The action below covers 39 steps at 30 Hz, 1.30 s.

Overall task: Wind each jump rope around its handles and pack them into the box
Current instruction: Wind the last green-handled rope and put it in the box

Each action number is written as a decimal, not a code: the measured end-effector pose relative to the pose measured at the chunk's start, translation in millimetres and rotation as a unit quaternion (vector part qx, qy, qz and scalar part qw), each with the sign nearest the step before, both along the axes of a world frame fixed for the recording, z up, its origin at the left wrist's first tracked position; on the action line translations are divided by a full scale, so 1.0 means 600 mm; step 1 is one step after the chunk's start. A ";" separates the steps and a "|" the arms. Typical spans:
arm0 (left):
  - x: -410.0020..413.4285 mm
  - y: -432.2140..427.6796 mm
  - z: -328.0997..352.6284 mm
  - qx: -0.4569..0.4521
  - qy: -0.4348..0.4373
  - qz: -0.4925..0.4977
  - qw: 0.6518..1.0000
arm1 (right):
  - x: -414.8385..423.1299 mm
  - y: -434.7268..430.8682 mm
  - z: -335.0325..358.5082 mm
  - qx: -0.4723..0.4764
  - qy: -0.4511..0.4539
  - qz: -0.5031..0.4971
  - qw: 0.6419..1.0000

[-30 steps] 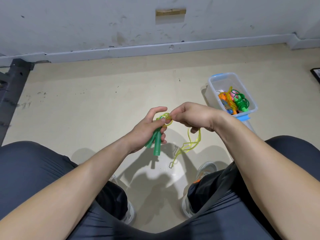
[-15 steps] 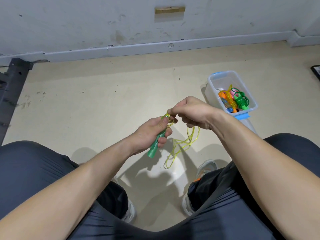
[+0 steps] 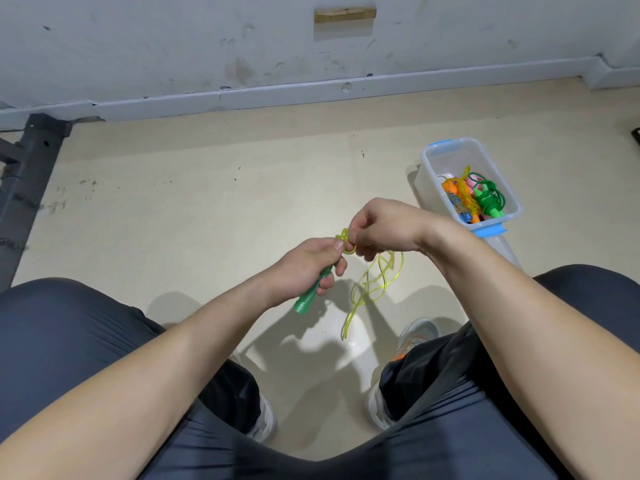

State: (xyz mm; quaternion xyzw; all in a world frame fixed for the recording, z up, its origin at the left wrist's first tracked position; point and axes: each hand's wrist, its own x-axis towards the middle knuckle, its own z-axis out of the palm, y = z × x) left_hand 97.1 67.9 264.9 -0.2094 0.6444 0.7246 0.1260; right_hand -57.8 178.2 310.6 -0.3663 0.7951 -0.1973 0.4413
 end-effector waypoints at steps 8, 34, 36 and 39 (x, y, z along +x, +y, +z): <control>-0.005 0.009 -0.004 -0.116 0.011 -0.007 0.993 | 0.004 -0.005 -0.004 0.067 0.096 0.069 0.991; 0.009 0.002 0.008 0.099 -0.046 0.014 0.994 | -0.019 0.006 -0.014 -0.004 -0.075 -0.127 0.989; 0.009 -0.001 0.006 0.097 -0.047 0.018 0.994 | -0.021 0.008 -0.015 -0.016 -0.091 -0.143 0.985; 0.010 -0.008 0.006 0.102 -0.052 0.027 0.993 | -0.026 0.011 -0.014 -0.030 -0.116 -0.171 0.978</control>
